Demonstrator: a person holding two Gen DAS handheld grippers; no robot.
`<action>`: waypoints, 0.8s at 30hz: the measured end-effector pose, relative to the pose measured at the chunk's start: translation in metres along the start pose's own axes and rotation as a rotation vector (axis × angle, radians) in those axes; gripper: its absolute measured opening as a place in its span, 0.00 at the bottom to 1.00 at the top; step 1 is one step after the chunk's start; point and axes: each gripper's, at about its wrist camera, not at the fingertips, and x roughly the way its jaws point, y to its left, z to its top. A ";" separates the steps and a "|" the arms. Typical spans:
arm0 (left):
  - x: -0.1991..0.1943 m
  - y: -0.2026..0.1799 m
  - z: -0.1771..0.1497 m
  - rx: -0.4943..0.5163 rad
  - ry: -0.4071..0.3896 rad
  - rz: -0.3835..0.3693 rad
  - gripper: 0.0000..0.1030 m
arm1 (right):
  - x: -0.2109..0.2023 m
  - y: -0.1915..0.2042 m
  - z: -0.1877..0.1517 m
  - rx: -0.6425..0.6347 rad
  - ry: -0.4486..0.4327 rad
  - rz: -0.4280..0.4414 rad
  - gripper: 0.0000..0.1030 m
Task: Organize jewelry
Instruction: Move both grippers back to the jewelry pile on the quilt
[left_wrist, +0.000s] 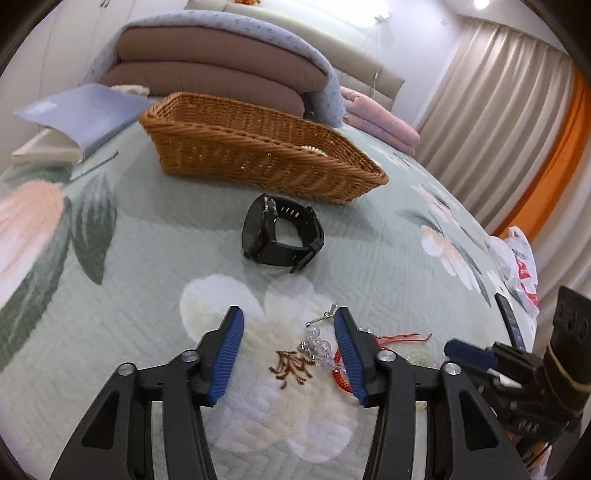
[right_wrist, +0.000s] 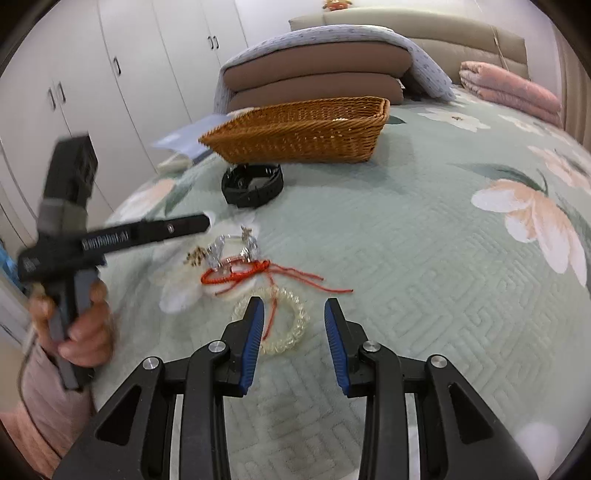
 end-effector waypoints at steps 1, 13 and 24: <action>-0.001 0.000 0.000 -0.002 -0.002 -0.014 0.33 | 0.003 0.002 -0.001 -0.011 0.009 -0.021 0.36; 0.024 -0.028 -0.003 0.147 0.083 0.079 0.33 | 0.014 0.016 -0.002 -0.076 0.030 -0.123 0.36; 0.030 -0.052 -0.012 0.291 0.078 0.199 0.09 | 0.018 0.022 -0.003 -0.112 0.025 -0.156 0.14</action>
